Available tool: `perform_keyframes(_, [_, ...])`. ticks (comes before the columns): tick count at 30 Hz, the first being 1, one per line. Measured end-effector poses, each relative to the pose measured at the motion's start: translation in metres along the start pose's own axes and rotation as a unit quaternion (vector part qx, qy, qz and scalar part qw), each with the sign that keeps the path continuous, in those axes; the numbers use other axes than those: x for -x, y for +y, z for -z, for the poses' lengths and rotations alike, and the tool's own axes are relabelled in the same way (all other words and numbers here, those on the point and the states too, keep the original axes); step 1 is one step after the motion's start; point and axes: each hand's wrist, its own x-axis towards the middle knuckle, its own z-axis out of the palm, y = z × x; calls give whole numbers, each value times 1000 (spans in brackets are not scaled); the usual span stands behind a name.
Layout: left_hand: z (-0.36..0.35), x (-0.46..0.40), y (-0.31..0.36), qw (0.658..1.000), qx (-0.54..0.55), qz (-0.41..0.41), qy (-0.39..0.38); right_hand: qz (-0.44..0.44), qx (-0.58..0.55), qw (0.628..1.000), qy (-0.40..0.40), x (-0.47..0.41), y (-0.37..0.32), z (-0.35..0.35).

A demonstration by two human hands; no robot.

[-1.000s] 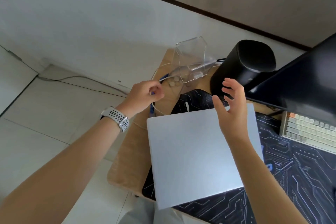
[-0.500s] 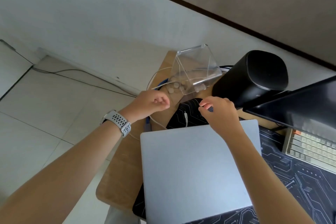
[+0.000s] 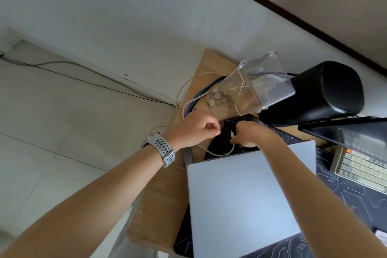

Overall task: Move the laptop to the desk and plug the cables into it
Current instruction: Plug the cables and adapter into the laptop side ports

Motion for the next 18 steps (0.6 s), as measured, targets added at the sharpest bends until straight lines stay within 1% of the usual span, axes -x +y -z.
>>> perform_keyframes(5, [-4,-4,-3,1000,2,4,-17,-26,-19,999,18,-3,-4,-6])
perform_keyframes(8, [-8,-6,-3,1000,12,13,-8,-19,-34,999,12,3,-4,-5])
perform_keyframes(11, [-10,-6,-1,999,29,15,-8,-1,-71,997,41,15,-5,-3])
perform_keyframes(14, [-11,-4,4,999,49,16,-7,52,-158,981,97,29,-4,-2])
perform_keyframes(16, [-8,0,9,997,78,22,-1,88,-250,957,117,38,-4,-1])
perform_keyframes(18, [-2,7,15,989,144,36,-6,101,-345,924,132,50,-6,-1])
